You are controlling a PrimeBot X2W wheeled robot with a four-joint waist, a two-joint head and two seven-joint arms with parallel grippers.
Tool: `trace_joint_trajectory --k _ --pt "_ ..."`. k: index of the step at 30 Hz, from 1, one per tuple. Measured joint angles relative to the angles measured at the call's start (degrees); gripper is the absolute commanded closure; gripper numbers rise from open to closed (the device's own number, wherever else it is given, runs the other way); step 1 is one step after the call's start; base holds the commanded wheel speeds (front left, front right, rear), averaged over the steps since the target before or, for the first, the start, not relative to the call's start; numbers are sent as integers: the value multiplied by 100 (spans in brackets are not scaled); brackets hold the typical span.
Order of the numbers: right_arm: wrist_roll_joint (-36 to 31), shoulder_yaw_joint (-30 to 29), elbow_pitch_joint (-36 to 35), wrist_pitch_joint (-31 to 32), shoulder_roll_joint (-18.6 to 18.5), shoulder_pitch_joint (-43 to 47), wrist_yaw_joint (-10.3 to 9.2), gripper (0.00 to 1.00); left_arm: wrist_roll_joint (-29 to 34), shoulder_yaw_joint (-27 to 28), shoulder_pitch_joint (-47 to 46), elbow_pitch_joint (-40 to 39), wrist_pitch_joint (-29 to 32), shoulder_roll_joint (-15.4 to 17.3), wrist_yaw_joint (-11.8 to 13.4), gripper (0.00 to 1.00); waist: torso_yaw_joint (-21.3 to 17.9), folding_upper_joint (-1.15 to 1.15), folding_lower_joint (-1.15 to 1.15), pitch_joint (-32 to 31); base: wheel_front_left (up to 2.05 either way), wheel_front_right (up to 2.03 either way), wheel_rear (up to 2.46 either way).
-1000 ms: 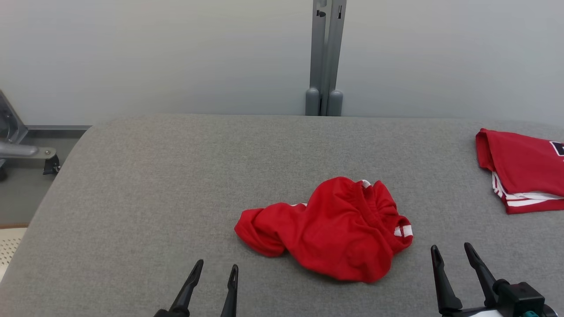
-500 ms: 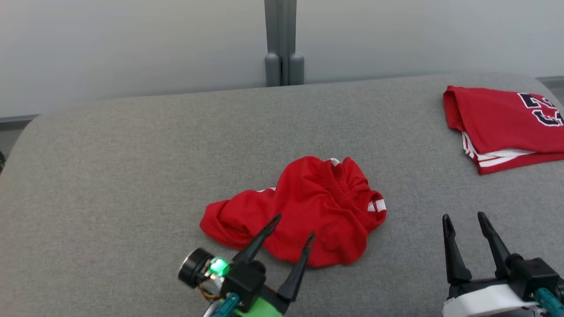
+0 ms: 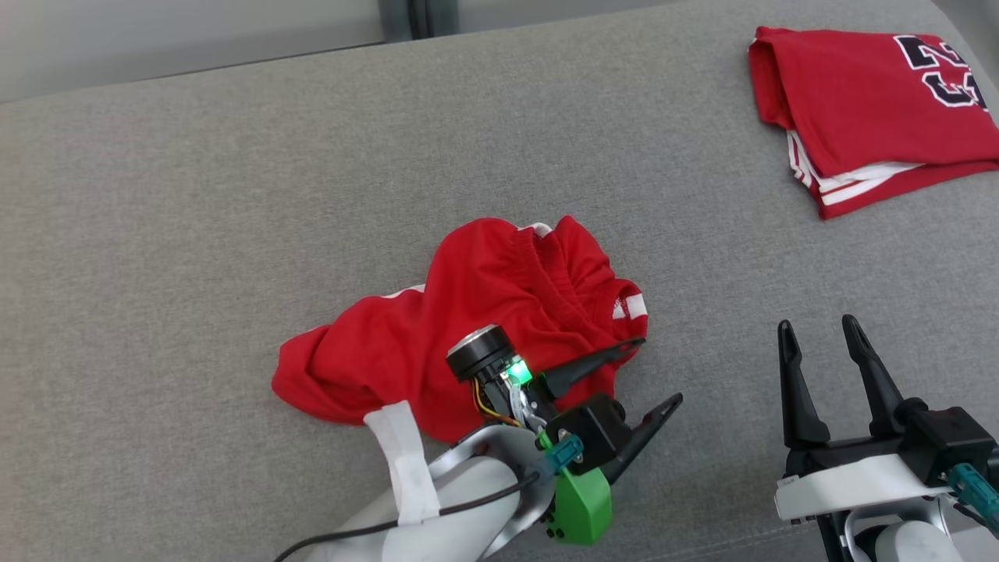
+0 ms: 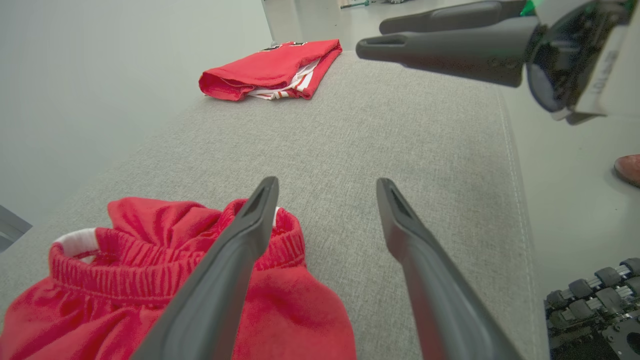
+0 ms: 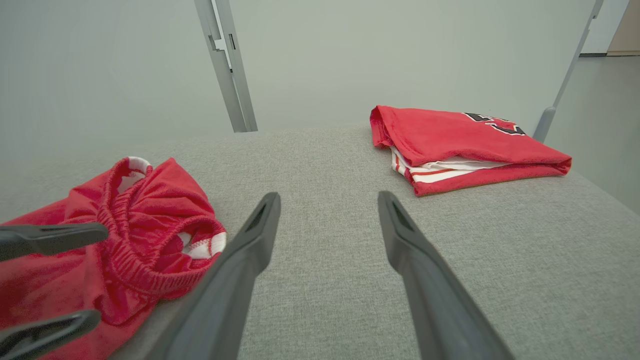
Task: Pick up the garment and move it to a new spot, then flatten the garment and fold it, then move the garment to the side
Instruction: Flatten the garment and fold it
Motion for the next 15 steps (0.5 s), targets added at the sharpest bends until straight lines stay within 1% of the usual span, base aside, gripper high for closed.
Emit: trace_joint_trajectory --k 1,7,10,11,12,13,15 --pt "1 0 7 0 -1 -26 0 0 -3 -70 -81 59 85 7 32 0 -39 0 0 51 0 0 0" --pt "43 -5 41 0 0 -122 0 0 -148 -290 -307 407 657 0 556 0 -277 0 0 275 0 0 0" --pt "65 18 62 0 0 -142 0 0 -235 -320 -378 553 794 1 730 0 -312 0 0 305 0 0 0" --pt "82 34 73 0 0 -142 0 0 -261 -324 -404 601 843 2 761 27 -312 0 0 299 0 0 0" --pt "99 52 87 0 1 -144 0 0 -291 -318 -430 654 890 2 839 60 -309 0 0 289 0 0 0" --pt "103 68 97 0 1 -145 0 0 -322 -313 -457 721 957 1 907 100 -307 0 0 277 0 0 0" --pt "123 98 109 0 1 -153 0 0 -393 -313 -502 903 1269 -1 961 100 -307 0 0 249 0 0 0"
